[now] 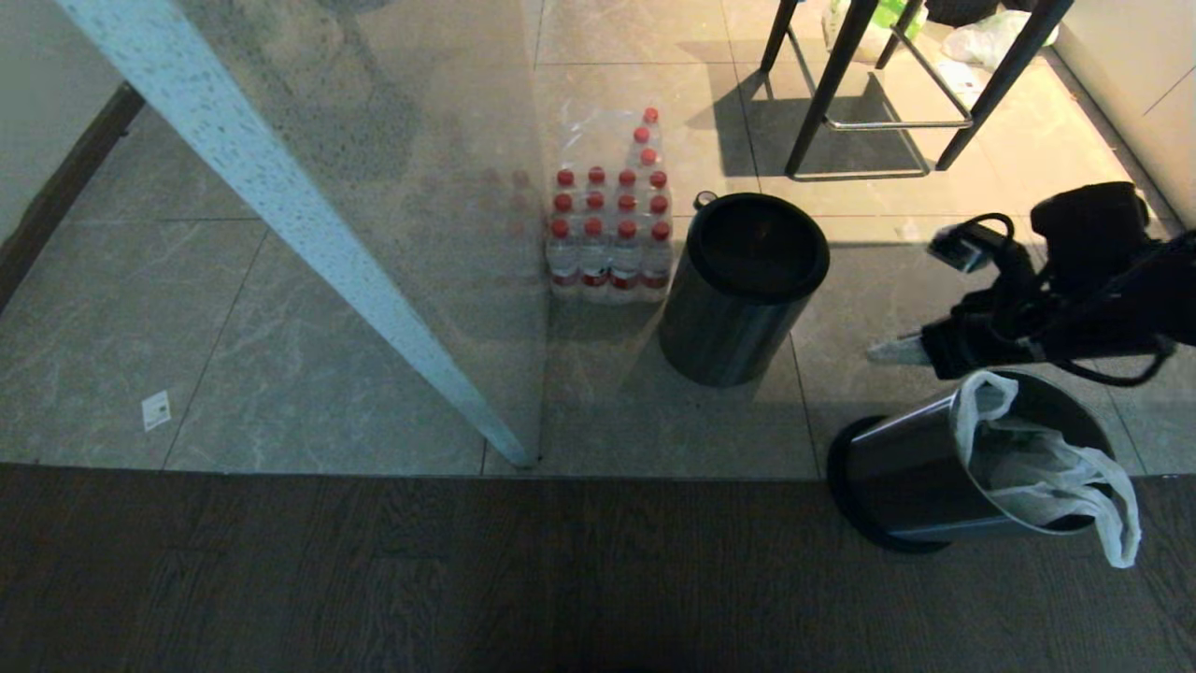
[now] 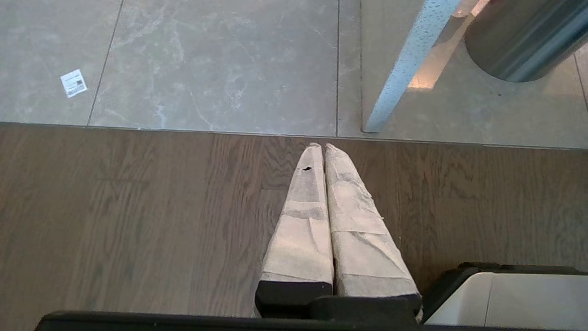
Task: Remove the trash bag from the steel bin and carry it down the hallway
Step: Pick up the trash bag
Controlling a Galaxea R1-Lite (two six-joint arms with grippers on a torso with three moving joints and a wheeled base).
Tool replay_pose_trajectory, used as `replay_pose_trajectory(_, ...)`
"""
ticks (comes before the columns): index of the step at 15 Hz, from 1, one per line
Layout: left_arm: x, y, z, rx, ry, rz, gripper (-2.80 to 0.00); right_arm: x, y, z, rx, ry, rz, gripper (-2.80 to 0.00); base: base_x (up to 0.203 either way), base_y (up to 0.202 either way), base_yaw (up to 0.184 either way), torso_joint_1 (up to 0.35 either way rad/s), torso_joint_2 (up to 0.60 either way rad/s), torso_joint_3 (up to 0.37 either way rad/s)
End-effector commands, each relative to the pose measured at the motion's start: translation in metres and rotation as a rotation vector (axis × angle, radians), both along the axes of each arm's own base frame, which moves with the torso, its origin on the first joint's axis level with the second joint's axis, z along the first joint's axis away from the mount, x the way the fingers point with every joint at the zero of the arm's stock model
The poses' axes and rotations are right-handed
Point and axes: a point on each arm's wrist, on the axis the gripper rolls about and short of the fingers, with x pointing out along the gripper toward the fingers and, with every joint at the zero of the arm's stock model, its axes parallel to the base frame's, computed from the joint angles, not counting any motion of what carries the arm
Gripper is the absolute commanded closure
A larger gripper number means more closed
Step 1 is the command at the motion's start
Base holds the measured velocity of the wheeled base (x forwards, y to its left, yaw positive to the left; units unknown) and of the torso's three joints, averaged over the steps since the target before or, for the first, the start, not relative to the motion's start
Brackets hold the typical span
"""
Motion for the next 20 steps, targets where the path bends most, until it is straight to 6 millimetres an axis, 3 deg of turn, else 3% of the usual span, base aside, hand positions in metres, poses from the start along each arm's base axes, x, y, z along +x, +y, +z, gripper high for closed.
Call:
replay_pose_trajectory(1, 0.000, 0.000, 0.000, 0.000, 0.000, 0.001, 0.00, -0.059, -0.022, 0.010, -0.001, 0.004, -0.087, 0.00, 0.000, 0.000, 0.000, 0.000, 0.00, 0.000)
replay_pose_trajectory(4, 0.000, 0.000, 0.000, 0.000, 0.000, 0.001, 0.00, -0.110, -0.058, 0.018, -0.014, -0.011, -0.265, 0.00, 0.000, 0.000, 0.000, 0.000, 0.00, 0.000)
replay_pose_trajectory(7, 0.000, 0.000, 0.000, 0.000, 0.000, 0.001, 0.00, -0.140, -0.084, 0.022, -0.010, -0.013, -0.430, 0.00, 0.000, 0.000, 0.000, 0.000, 0.00, 0.000)
replay_pose_trajectory(12, 0.000, 0.000, 0.000, 0.000, 0.000, 0.001, 0.00, -0.185, -0.131, -0.026, 0.075, 0.131, -0.747, 0.00, 0.000, 0.000, 0.000, 0.000, 0.00, 0.000)
replay_pose_trajectory(13, 0.000, 0.000, 0.000, 0.000, 0.000, 0.001, 0.00, -0.185, -0.139, -0.036, 0.110, 0.155, -0.785, -2.80, 0.000, 0.000, 0.000, 0.000, 0.00, 0.000)
replay_pose_trajectory(17, 0.000, 0.000, 0.000, 0.000, 0.000, 0.001, 0.00, -0.169, -0.162, -0.062, 0.204, 0.202, -0.859, -2.80, 0.000, 0.000, 0.000, 0.000, 0.00, 0.000)
replay_pose_trajectory(20, 0.000, 0.000, 0.000, 0.000, 0.000, 0.001, 0.00, -0.153, -0.193, -0.078, 0.209, 0.206, -0.899, -2.80, 0.000, 0.000, 0.000, 0.000, 0.00, 0.000)
